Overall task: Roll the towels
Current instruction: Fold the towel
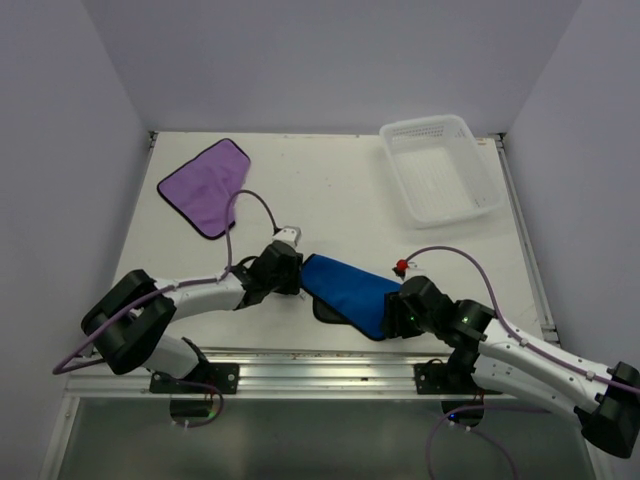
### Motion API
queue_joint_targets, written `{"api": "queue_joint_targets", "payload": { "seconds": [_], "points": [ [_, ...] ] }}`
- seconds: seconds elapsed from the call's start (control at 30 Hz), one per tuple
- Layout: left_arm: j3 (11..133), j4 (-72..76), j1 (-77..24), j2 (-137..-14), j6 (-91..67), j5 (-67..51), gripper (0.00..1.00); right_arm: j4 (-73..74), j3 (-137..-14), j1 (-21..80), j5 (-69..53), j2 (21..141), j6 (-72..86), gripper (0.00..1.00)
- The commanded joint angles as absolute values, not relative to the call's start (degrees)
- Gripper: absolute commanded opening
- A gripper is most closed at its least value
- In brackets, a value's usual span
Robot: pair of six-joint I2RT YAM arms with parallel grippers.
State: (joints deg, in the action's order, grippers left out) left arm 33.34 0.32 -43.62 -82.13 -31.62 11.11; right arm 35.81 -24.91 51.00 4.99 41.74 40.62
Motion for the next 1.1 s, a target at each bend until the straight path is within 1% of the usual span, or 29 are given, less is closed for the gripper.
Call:
{"api": "queue_joint_targets", "payload": {
  "seconds": [0.0,0.07,0.1,0.13,0.2,0.27,0.3,0.33,0.37,0.4,0.47,0.7,0.73,0.83,1.07],
  "points": [
    [34.19,0.35,-44.73,-83.84,-29.71,15.21,0.47,33.66,-24.61,51.33,4.92,41.66,41.05,0.48],
    [33.84,0.44,-45.26,-84.11,-29.79,15.55,0.42,33.75,-24.78,51.24,4.92,41.66,41.13,0.48],
    [33.84,0.35,-45.61,-84.20,-30.06,15.73,0.35,33.75,-24.79,51.33,5.01,41.66,41.05,0.48],
    [33.75,0.09,-46.14,-84.11,-30.23,16.25,0.33,33.92,-24.87,51.33,5.10,41.57,41.13,0.48],
    [33.75,-1.30,-46.75,-84.11,-30.59,17.14,0.28,34.10,-24.79,51.33,5.18,41.40,41.22,0.48],
    [33.66,-2.63,-47.63,-84.11,-31.11,17.93,0.27,34.28,-24.87,51.33,5.36,41.40,41.40,0.49],
    [33.58,-2.81,-47.90,-83.76,-31.20,18.10,0.24,34.36,-24.87,51.24,5.36,41.40,41.40,0.50],
    [33.49,-3.07,-48.42,-83.67,-31.46,18.45,0.19,34.37,-24.79,51.33,5.27,41.48,41.48,0.51],
    [33.14,-3.08,-48.69,-83.58,-31.64,18.63,0.16,34.37,-24.79,51.33,5.19,41.48,41.66,0.51],
    [33.05,-3.08,-48.87,-83.58,-31.73,18.72,0.08,34.28,-24.70,51.33,5.10,41.48,41.57,0.51],
    [32.78,-3.08,-49.13,-83.85,-31.99,18.81,0.01,34.19,-24.52,51.33,5.01,41.66,41.84,0.51],
    [34.71,-6.06,-49.83,-83.24,-33.48,20.65,0.00,33.40,-23.38,51.33,4.14,41.84,42.63,0.53],
    [34.98,-6.67,-50.01,-82.80,-33.66,20.83,0.00,32.88,-23.03,51.33,3.70,42.10,42.80,0.49],
    [35.51,-7.38,-50.18,-80.16,-33.84,20.66,0.00,31.20,-21.71,51.76,2.90,42.89,43.77,0.46],
    [36.74,-9.66,-50.27,-76.56,-34.19,21.62,0.00,32.08,-21.10,52.38,3.78,42.01,45.17,0.47]
  ]
}}
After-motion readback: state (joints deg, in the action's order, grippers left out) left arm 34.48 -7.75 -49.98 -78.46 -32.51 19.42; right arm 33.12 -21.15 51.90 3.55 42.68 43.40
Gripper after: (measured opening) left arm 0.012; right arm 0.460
